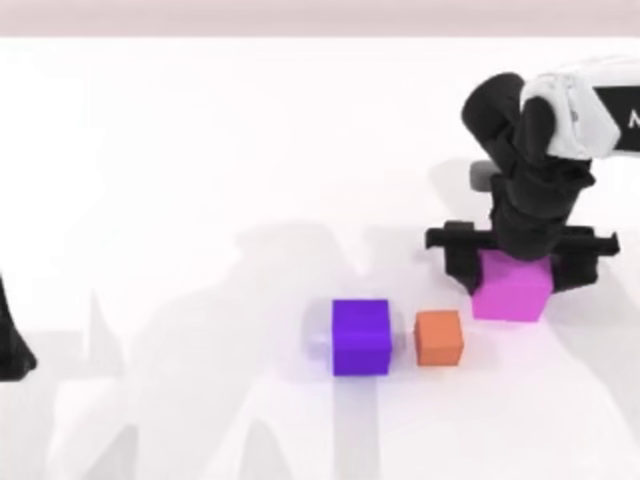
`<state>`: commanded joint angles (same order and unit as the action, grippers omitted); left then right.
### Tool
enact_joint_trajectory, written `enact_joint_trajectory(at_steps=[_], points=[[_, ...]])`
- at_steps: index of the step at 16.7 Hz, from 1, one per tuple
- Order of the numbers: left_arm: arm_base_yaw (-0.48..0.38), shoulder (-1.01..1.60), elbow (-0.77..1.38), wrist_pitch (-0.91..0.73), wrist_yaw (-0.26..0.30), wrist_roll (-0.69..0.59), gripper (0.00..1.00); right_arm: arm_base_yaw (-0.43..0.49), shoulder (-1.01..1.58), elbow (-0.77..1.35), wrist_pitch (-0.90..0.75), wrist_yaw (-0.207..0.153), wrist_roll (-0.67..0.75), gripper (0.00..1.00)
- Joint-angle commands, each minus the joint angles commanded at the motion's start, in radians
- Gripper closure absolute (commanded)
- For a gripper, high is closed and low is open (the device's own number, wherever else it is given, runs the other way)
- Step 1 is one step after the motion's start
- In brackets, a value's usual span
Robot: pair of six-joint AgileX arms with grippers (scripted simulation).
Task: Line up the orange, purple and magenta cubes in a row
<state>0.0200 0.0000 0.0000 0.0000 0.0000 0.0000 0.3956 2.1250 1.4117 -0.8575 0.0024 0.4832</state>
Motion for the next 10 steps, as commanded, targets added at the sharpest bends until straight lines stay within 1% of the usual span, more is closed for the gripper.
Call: enact_joint_trajectory(at_steps=[1,10], points=[[0.0,0.0,0.0,0.0,0.0,0.0,0.0,0.0,0.0,0.0,0.0,0.0,0.0,1.0],[0.0,0.0,0.0,0.0,0.0,0.0,0.0,-0.002,-0.012,0.005,-0.008,0.004,-0.001,1.0]])
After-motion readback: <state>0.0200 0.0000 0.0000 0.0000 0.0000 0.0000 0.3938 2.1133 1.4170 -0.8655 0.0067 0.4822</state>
